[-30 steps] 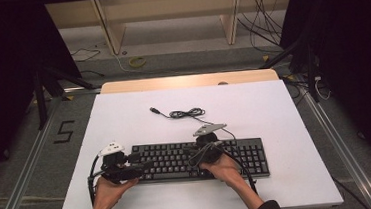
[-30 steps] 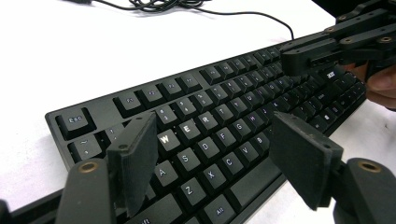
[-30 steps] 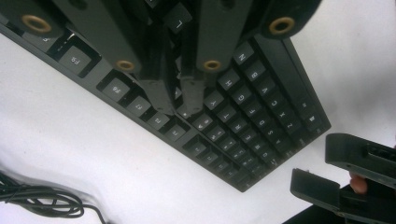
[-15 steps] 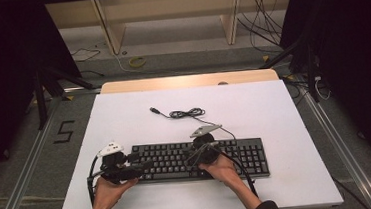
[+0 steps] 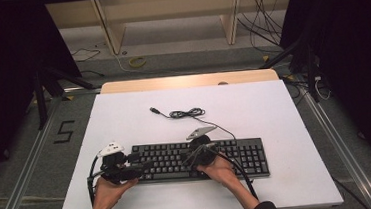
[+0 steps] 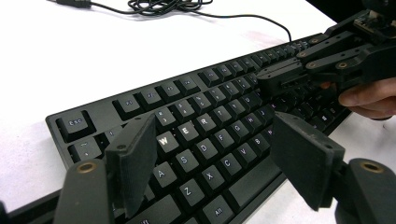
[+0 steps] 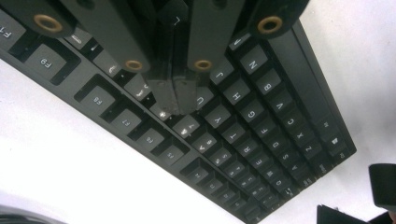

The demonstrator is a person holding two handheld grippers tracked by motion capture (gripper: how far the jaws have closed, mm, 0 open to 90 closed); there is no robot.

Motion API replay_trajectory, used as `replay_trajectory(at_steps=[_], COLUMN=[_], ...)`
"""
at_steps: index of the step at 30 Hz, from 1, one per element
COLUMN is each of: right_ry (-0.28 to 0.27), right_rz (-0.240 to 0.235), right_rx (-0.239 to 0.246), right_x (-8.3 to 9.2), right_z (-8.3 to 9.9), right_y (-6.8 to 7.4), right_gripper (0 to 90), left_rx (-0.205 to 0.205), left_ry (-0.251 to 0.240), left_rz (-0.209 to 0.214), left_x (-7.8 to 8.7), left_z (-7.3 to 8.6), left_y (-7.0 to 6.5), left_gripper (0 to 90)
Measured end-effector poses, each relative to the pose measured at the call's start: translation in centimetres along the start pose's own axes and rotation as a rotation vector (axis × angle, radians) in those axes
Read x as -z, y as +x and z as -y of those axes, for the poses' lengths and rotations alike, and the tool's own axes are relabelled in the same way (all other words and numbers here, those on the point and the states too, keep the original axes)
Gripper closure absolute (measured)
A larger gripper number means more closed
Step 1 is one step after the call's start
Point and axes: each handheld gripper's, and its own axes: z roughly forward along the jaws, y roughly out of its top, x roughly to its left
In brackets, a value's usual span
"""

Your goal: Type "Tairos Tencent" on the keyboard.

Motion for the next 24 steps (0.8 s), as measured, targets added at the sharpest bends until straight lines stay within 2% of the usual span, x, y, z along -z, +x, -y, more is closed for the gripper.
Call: replay_trajectory(at_steps=[4, 12, 18, 24], right_ry=[0.016, 0.004, -0.043, -0.073], right_rz=[0.009, 0.016, 0.002, -0.02], right_rx=[0.012, 0.002, -0.023, -0.033], right_x=[-0.3, -0.4, 0.4, 1.4], right_z=[0.2, 0.3, 0.1, 0.0], right_y=[0.1, 0.2, 0.1, 0.0], right_gripper=[90.0, 90.0, 89.7, 82.0], left_rx=[-0.001, -0.003, -0.002, -0.008], left_ry=[0.001, 0.003, 0.002, 0.006], left_rz=[0.0, -0.003, -0.004, -0.002], left_x=[0.0, -0.1, -0.1, -0.2], left_z=[0.0, 0.0, 0.0, -0.1], left_y=[0.0, 0.1, 0.2, 0.2], left_gripper=[31.4, 31.6, 31.9, 33.3])
